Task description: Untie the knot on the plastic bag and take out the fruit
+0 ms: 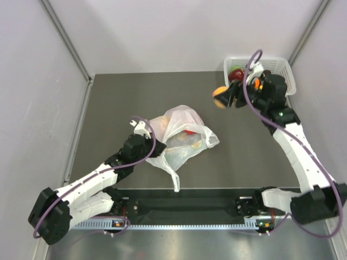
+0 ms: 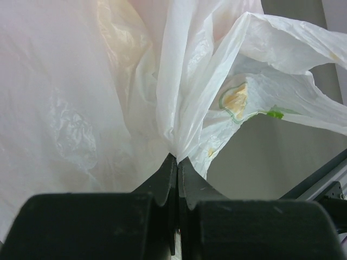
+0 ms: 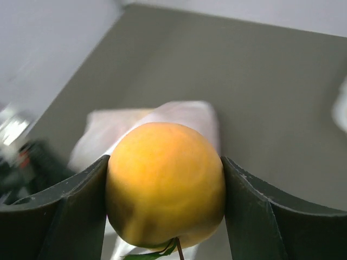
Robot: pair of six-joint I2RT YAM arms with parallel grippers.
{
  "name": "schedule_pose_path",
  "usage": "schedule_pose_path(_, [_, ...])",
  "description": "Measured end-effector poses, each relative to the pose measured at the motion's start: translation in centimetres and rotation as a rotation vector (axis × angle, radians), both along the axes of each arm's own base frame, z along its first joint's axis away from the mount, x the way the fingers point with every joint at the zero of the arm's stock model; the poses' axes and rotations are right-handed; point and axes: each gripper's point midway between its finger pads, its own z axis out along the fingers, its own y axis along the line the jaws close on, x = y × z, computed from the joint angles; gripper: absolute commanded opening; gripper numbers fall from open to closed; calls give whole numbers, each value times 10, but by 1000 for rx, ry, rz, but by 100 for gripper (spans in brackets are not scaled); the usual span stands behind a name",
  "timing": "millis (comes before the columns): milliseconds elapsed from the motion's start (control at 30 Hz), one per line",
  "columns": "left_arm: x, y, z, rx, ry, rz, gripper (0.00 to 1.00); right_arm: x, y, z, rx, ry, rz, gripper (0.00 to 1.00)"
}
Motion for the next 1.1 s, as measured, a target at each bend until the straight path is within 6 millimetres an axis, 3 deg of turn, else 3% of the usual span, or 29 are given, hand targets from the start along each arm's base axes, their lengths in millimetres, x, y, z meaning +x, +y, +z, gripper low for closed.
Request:
schedule_pose_path(100, [-1,-2,3,-6,-3,-12,0,71,-61,-15,6,76,-301,0])
schedule_pose_path(200, [-2,-5,7,-15,-4,-31,0,130,-143,-54,70,188,-602,0])
schedule_pose_path(300, [-4,-9,10,-23,-3,-51,0,162,-218,-105,109,308,-864,0])
schedule_pose_path(400, [-5,-10,12,-28,-6,-62,0,186,-257,-132,111,364,-1011,2])
schedule_pose_path(500, [-6,-10,15,-36,-12,-68,0,222,-274,-125,122,347,-1072,6])
schedule_pose_path(667, [-7,-10,19,-43,-22,-69,0,278,-296,-94,161,271,-1109,35])
schedule_pose_path(733, [-7,-10,20,-44,-23,-68,0,293,-303,-94,169,266,-1116,54])
schedule_pose_path(800, [-7,-10,21,-47,-27,-68,0,300,-309,-104,164,284,-1122,62])
schedule_pose_path(833, [-7,-10,22,-48,-30,-68,0,301,-310,-113,157,304,-1123,72])
schedule_pose_path(900, [-7,-9,24,-52,-35,-68,0,300,-312,-134,143,352,-1124,81])
schedule_pose_path(967, [-7,-9,25,-53,-37,-68,0,299,-310,-152,127,395,-1110,97])
schedule_pose_path(1100, [-7,-9,25,-53,-37,-68,0,296,-303,-168,114,442,-1071,100])
